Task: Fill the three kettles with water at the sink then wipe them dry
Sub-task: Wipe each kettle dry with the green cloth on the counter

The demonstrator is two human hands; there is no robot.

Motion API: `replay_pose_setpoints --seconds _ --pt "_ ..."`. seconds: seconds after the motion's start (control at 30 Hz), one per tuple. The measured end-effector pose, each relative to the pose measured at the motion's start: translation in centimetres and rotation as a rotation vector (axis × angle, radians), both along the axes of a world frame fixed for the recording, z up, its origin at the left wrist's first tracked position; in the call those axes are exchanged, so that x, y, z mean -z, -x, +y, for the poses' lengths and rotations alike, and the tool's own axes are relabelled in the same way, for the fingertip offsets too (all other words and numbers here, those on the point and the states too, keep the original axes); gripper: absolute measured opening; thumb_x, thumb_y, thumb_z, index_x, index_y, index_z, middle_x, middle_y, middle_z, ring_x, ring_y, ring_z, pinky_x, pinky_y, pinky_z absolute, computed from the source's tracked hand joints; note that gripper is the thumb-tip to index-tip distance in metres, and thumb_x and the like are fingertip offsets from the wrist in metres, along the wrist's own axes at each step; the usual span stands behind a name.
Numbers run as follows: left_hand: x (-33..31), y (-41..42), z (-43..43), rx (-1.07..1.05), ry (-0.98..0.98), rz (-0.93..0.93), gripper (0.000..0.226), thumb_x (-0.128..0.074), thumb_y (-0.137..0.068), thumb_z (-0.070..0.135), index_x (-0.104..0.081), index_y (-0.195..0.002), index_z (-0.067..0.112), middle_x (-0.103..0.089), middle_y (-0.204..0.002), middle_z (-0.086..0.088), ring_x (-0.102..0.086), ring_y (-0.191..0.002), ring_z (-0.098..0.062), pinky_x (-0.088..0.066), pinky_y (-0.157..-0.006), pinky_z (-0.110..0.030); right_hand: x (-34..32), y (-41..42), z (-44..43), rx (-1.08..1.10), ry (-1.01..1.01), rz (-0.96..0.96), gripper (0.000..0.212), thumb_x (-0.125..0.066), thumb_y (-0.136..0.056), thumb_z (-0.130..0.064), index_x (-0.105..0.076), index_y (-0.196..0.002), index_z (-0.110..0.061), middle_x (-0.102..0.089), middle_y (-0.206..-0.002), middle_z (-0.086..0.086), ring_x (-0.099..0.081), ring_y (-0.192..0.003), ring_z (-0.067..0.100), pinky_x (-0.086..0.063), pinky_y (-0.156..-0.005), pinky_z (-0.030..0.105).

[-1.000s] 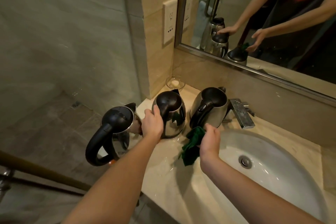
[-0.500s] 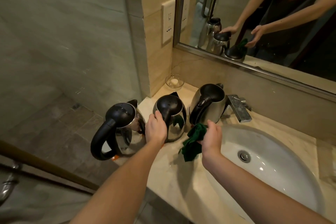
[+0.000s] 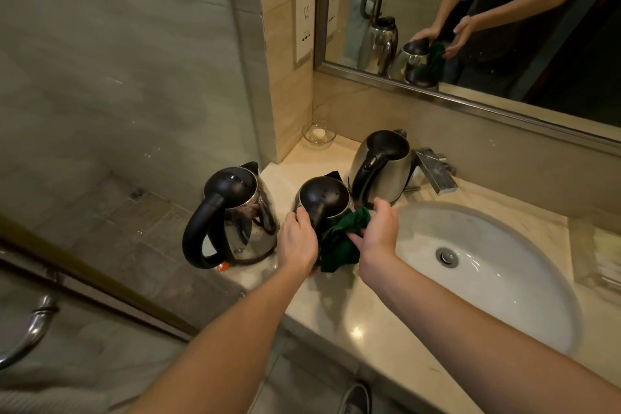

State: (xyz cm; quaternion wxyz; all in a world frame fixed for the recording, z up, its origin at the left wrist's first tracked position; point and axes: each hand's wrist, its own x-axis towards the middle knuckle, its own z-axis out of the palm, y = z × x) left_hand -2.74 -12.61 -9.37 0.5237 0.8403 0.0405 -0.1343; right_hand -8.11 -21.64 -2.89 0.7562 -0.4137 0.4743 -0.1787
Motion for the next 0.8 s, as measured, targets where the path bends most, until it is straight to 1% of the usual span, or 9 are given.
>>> replay_pose_setpoints --seconds 0.1,0.27,0.37,0.43,0.53,0.63,0.7,0.77,0.8 --pt "-0.3 1.0 0.6 0.022 0.031 0.010 0.081 -0.010 -0.073 0.074 -0.056 -0.106 0.015 -0.066 -0.102 -0.022 -0.065 -0.095 -0.042 -0.053 -0.087 -0.059 -0.5 -0.1 0.9 0.041 -0.025 -0.007 0.019 -0.044 -0.097 -0.034 -0.047 -0.113 -0.025 -0.052 -0.103 0.000 -0.051 -0.103 0.022 -0.047 -0.085 0.038" --pt "-0.3 1.6 1.2 0.052 0.043 0.057 0.058 -0.018 -0.081 0.070 -0.053 -0.093 0.025 -0.066 -0.100 -0.018 -0.066 -0.097 -0.040 -0.054 -0.086 -0.060 -0.5 -0.5 2.1 0.057 -0.020 0.013 0.033 -0.045 -0.093 -0.037 -0.046 -0.125 -0.027 -0.052 -0.114 0.001 -0.047 -0.109 0.020 -0.039 -0.102 0.044" --pt "-1.7 1.7 1.2 -0.021 0.036 0.059 0.053 -0.026 -0.089 0.066 -0.057 -0.091 0.023 -0.063 -0.095 -0.009 -0.063 -0.094 -0.033 -0.053 -0.088 -0.050 -0.1 -0.5 2.5 0.026 -0.016 0.040 0.038 -0.043 -0.093 -0.040 -0.047 -0.129 -0.026 -0.056 -0.110 0.000 -0.049 -0.103 0.019 -0.039 -0.093 0.040" --pt "-2.1 1.3 0.9 -0.105 -0.039 0.030 0.047 -0.029 -0.099 0.056 -0.058 -0.093 0.019 -0.057 -0.091 -0.004 -0.055 -0.092 -0.027 -0.044 -0.084 -0.038 0.3 -0.5 2.8 -0.004 -0.023 0.064 0.038 -0.044 -0.092 -0.045 -0.049 -0.125 -0.028 -0.057 -0.105 -0.001 -0.050 -0.098 0.018 -0.037 -0.090 0.038" --pt "-2.9 1.3 -0.2 -0.174 -0.120 0.041 0.045 -0.028 -0.101 0.054 -0.054 -0.094 0.018 -0.054 -0.087 -0.001 -0.050 -0.087 -0.024 -0.037 -0.077 -0.035 1.0 -0.5 3.1 -0.046 -0.041 0.083 0.037 -0.045 -0.086 -0.053 -0.061 -0.107 -0.027 -0.064 -0.106 0.003 -0.055 -0.095 0.017 -0.040 -0.088 0.039" --pt "-2.5 1.7 -1.1 -0.215 -0.172 0.030 0.045 -0.027 -0.101 0.054 -0.053 -0.096 0.018 -0.056 -0.090 -0.001 -0.054 -0.089 -0.025 -0.036 -0.075 -0.036 2.3 -0.4 3.0 -0.037 -0.088 0.106 0.040 -0.048 -0.085 -0.056 -0.067 -0.094 -0.022 -0.069 -0.102 0.007 -0.061 -0.097 0.023 -0.049 -0.095 0.044" --pt "-2.2 1.8 -1.3 -0.234 -0.203 -0.014 0.047 -0.026 -0.102 0.052 -0.055 -0.100 0.016 -0.056 -0.090 -0.003 -0.057 -0.092 -0.027 -0.035 -0.073 -0.035 3.2 -0.1 2.8 -0.022 -0.132 0.121 0.048 -0.048 -0.081 -0.061 -0.064 -0.100 -0.020 -0.068 -0.104 0.009 -0.060 -0.102 0.025 -0.047 -0.099 0.048" --pt "-2.2 1.9 -1.3 -0.250 -0.210 -0.041 0.050 -0.025 -0.103 0.051 -0.057 -0.103 0.014 -0.057 -0.090 -0.004 -0.057 -0.090 -0.027 -0.034 -0.071 -0.034 3.1 0.2 2.7 -0.005 -0.184 0.119 0.055 -0.048 -0.076 -0.064 -0.059 -0.109 -0.021 -0.064 -0.115 0.009 -0.057 -0.109 0.027 -0.044 -0.101 0.051" --pt "-2.2 1.9 -1.3 -0.252 -0.213 -0.048 0.050 -0.025 -0.103 0.051 -0.058 -0.104 0.013 -0.055 -0.089 -0.003 -0.055 -0.087 -0.025 -0.034 -0.071 -0.034 2.7 0.4 2.7 0.010 -0.206 0.118 0.053 -0.048 -0.080 -0.062 -0.056 -0.114 -0.022 -0.061 -0.123 0.009 -0.055 -0.114 0.028 -0.043 -0.103 0.052"
